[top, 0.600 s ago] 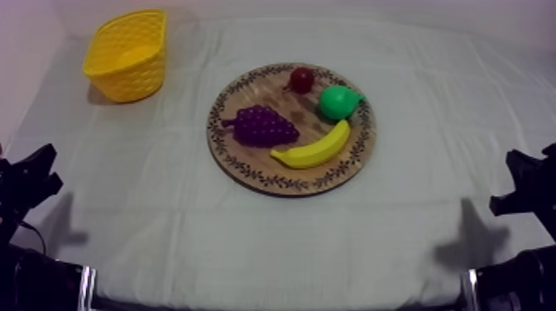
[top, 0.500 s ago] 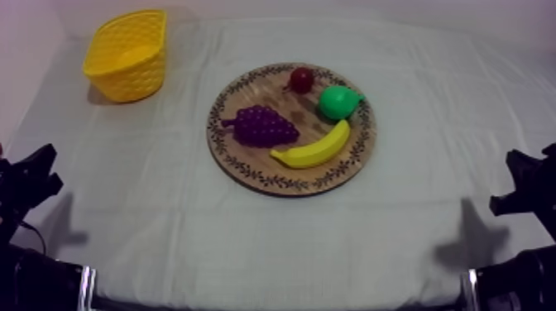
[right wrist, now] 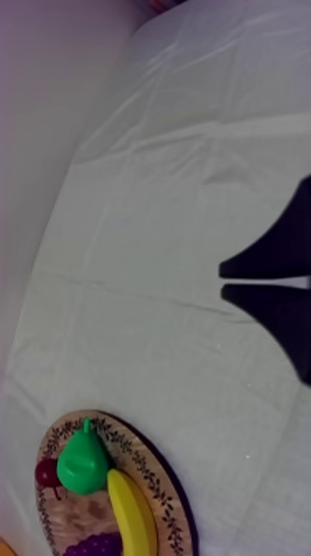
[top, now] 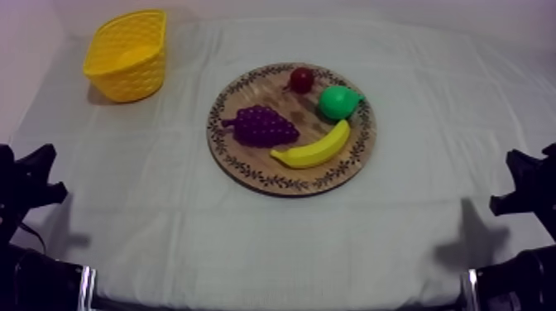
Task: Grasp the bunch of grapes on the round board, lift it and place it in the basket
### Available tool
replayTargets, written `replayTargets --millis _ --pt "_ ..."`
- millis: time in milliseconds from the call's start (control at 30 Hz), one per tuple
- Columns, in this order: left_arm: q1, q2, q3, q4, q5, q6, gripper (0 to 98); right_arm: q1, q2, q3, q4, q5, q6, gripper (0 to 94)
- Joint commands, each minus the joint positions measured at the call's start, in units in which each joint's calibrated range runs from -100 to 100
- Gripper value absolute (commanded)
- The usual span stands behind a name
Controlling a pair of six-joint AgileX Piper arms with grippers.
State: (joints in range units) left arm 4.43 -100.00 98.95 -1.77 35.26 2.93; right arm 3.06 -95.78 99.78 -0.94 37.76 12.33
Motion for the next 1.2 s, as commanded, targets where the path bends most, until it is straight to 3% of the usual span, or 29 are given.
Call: replayTargets --millis 0,300,867,1167 --pt "0.0 0.0 0.0 -0.02 0.0 -0.1 0.0 0.0 0.0 0.0 0.0 0.0 0.0 0.3" --pt "1.1 2.2 -3.2 0.87 0.4 -0.7 0.0 0.0 0.0 0.0 0.0 0.0 0.0 0.3" --pt "6.0 30.0 -33.2 0.93 -2.3 -2.2 0.0 0.0 0.0 0.0 0.0 0.0 0.0 0.3" --pt "10.4 46.1 -48.6 1.03 1.8 -4.7 0.0 0.0 0.0 0.0 0.0 0.0 0.0 0.3"
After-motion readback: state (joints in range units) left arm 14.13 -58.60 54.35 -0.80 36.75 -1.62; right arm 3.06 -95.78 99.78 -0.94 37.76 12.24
